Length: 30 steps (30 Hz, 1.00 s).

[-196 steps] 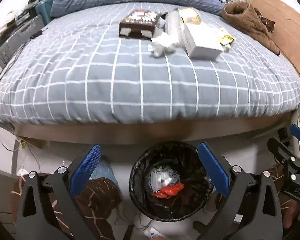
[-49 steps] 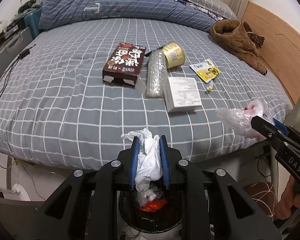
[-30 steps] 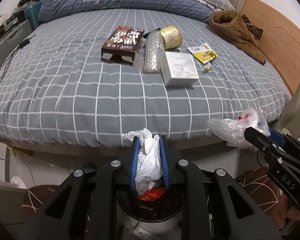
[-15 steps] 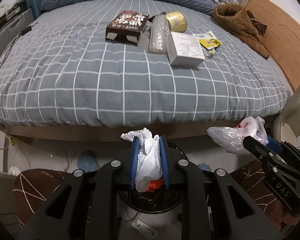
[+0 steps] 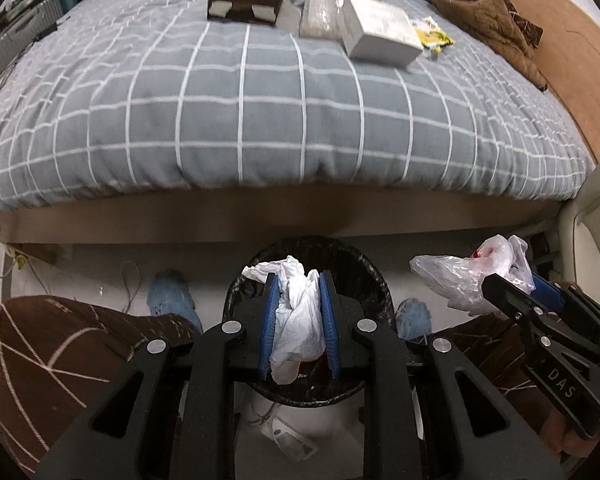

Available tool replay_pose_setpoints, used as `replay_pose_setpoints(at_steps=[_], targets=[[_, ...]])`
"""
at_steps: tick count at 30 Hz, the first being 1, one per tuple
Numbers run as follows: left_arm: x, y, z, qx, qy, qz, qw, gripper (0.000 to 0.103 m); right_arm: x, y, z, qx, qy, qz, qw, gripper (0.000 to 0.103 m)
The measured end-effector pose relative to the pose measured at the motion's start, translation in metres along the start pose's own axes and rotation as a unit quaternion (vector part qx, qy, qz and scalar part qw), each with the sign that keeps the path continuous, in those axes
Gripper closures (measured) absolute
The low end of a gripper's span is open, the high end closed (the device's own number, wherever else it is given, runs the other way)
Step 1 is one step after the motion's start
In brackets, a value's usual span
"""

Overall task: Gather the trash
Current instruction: 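Carry the white tissue with the left tool while the right tool carries the clear bag down to the bin, then open the left tool over the bin while the right tool releases the clear bag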

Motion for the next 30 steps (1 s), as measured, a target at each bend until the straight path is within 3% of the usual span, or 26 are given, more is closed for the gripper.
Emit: replay_pose_setpoints(at_steps=[12,30], targets=[[0.043,-0.029,-0.002,-0.002,-0.002,-0.041,0.9991,0.082,0.037,-0.025,0.004,0.001,-0.016,-0.044,0.999,0.064],[0.108,-0.049,0.035,0.028,-0.031,-0.097,0.9944,0.082,0.056,-0.043,0.04,0.03,-0.054,-0.073,0.995,0.064]])
Point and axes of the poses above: each gripper's, at about its wrist camera, not at the fingertips, and x roughly the way its jaws point, z to its right, y to its top, the point moved 1 cm from there along x, roughly the way its jaws point, and after that the axes turned 10 degrees about z, right-handed, at the moved point
